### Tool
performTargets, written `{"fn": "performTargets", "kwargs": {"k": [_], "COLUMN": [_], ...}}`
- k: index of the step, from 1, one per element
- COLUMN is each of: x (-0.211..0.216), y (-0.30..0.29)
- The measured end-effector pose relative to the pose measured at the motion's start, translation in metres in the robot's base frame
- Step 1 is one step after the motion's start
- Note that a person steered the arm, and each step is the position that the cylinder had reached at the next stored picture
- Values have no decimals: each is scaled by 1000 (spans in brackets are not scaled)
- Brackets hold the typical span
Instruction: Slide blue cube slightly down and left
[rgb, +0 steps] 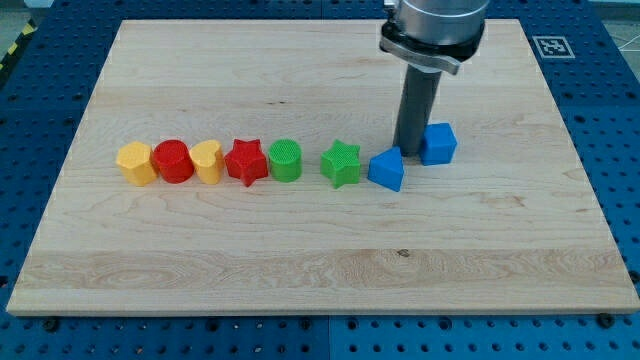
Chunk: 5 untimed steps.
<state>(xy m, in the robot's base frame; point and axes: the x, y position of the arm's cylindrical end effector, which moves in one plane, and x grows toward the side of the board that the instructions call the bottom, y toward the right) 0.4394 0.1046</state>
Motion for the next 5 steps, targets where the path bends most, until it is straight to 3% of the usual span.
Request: {"fn": "performTargets", "kwargs": {"k": [2, 3, 4, 5], "x": [-11, -44, -66, -53], "y": [25, 34, 79, 89]}}
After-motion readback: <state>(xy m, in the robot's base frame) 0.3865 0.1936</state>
